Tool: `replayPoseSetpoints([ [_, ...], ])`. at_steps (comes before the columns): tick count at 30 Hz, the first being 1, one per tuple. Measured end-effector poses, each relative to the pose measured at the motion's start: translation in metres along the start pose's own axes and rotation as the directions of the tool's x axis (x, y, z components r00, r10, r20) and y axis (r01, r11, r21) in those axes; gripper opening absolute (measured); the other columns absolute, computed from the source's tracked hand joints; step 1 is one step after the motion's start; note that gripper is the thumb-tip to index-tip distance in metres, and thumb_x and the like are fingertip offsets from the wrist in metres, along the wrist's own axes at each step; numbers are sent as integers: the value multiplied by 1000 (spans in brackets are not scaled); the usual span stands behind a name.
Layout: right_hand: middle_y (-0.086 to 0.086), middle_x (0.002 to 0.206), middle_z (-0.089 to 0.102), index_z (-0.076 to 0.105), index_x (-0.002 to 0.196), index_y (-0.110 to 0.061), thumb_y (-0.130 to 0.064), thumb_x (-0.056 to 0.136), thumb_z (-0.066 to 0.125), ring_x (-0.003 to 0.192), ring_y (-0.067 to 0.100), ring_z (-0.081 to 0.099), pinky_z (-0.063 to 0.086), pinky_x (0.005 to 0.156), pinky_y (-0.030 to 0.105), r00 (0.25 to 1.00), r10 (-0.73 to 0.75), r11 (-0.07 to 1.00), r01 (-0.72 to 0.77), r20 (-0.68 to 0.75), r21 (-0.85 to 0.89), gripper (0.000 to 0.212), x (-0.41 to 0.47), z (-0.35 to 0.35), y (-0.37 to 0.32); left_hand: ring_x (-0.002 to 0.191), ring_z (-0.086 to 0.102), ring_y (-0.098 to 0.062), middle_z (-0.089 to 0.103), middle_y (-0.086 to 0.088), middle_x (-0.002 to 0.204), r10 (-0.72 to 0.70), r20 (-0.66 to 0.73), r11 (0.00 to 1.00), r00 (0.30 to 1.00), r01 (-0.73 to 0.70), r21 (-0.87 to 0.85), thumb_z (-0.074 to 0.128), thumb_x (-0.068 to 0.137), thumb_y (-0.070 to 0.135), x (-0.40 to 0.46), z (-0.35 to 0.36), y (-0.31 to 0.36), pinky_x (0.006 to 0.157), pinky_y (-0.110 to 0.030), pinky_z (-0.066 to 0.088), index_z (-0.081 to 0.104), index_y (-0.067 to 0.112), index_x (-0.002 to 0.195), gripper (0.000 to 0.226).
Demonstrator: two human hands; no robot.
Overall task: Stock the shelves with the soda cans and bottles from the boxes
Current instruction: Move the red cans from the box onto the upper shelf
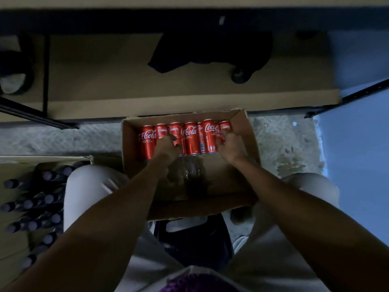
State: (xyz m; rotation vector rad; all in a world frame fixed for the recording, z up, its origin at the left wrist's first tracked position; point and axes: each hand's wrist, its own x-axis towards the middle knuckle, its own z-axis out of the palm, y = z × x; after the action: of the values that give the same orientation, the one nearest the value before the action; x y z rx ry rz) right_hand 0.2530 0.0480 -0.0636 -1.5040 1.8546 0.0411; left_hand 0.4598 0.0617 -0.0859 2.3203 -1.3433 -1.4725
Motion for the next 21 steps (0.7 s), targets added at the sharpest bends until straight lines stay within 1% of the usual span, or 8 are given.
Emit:
replayPoseSetpoints([
  [1,15,126,65,58,131,-12,-28,95,55,113,32,63,50,99,39,1000,6,1000,-6,2,29,39,9,9,3,120,56,-28,56,-13,133,-2,2,1000,1000,2,6,62,91,11,9,6,-4,97,-34,48,50,11,136,46],
  [2,15,128,64,57,133,-10,-25,95,56,115,31,62,49,100,39,1000,16,999,-16,6,45,40,17,18,7,120,56,-29,56,-14,133,3,2,1000,1000,-3,15,62,91,10,18,12,-8,100,-39,48,50,9,136,46],
  [4,14,129,63,55,135,-10,-24,96,57,116,30,61,49,101,39,999,29,997,-31,24,73,42,31,36,17,120,56,-30,56,-16,132,12,-4,1000,1000,-12,28,62,91,10,36,23,-14,102,-43,48,50,7,136,46],
  [8,12,128,64,52,138,-15,-24,96,59,114,28,63,50,101,42,996,62,989,-70,63,131,44,53,61,34,121,55,-32,56,-16,131,3,1,1000,1000,-3,22,61,92,10,61,38,-22,103,-44,46,46,4,137,48],
  [12,14,131,62,51,138,-13,-24,95,60,117,30,61,48,103,43,991,98,981,-112,95,157,46,68,77,49,119,56,-33,58,-17,128,-21,-1,1000,1000,21,19,62,91,12,82,50,-29,101,-45,47,45,4,137,49],
  [15,16,132,60,49,138,-9,-24,96,59,120,32,59,46,104,39,985,132,976,-149,115,157,46,73,83,56,116,58,-32,60,-16,126,-58,11,998,998,57,4,64,90,13,93,58,-35,100,-45,48,49,5,132,46],
  [17,15,134,58,47,140,-10,-24,97,58,122,32,56,43,103,37,977,158,973,-178,140,150,47,75,87,56,114,59,-32,61,-16,124,-82,-6,997,997,82,-4,63,90,13,98,63,-37,99,-43,48,54,4,128,40],
  [21,15,131,59,46,138,-10,-29,92,63,120,34,57,45,101,40,973,181,962,-206,143,182,52,85,102,54,111,61,-32,63,-17,120,-152,-90,988,984,152,-1,68,87,17,108,72,-36,97,-42,50,58,3,122,38],
])
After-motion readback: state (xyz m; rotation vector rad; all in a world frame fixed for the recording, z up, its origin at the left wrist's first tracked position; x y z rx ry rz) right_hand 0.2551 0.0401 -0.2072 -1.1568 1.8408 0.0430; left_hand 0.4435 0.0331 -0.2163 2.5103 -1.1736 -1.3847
